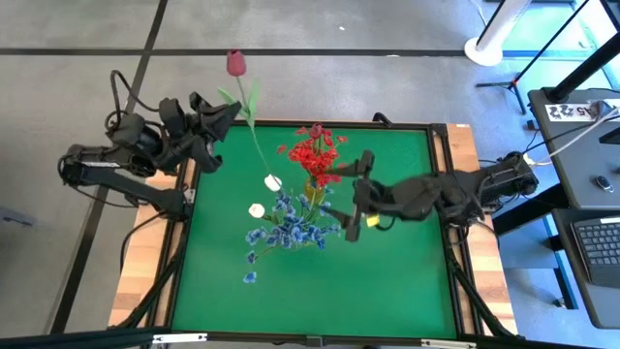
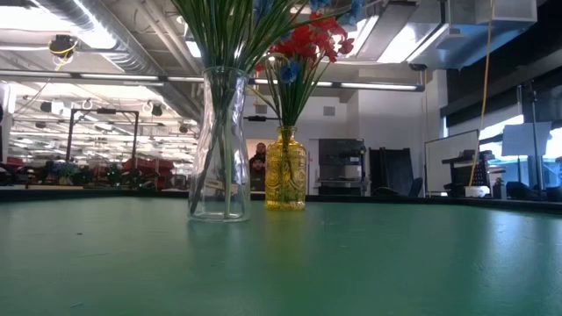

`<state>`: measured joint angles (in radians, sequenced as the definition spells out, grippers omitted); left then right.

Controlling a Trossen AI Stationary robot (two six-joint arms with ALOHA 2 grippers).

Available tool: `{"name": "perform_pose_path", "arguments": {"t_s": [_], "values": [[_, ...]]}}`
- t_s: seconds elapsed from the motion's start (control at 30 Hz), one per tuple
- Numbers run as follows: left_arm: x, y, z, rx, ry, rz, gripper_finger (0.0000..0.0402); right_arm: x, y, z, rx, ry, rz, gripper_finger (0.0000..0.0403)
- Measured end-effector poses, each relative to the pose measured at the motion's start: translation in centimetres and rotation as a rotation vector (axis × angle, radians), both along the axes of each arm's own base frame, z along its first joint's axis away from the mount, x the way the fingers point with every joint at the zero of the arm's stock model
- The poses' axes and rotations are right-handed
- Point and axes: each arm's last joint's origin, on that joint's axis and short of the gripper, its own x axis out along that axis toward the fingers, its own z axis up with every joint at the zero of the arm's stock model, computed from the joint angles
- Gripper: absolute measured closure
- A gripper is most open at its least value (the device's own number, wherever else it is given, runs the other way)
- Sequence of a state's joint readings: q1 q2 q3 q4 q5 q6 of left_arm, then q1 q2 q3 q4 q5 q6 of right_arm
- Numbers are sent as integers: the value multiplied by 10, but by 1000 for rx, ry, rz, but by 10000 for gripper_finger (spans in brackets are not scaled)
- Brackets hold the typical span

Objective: Sort flowers into vase by color
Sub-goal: Put the red flower into the yellow flower vase

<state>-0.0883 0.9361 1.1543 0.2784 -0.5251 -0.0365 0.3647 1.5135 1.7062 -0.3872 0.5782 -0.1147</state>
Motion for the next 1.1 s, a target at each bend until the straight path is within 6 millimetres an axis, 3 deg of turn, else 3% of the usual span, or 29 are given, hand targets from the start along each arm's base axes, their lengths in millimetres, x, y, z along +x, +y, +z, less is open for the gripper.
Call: {"name": "perform_pose_path", "arguments": {"t_s": [0.23,0.53,0.77,1.1], "values": [[23,-21,13,83,39,-75,401,14,-34,16,92,-148,164,56],[61,-38,3,150,115,-156,401,21,-74,25,288,-241,329,56],[79,-45,1,162,84,-273,401,29,-75,18,293,-222,329,70],[96,-49,-10,163,108,-289,401,41,-74,9,294,-206,327,180]]}}
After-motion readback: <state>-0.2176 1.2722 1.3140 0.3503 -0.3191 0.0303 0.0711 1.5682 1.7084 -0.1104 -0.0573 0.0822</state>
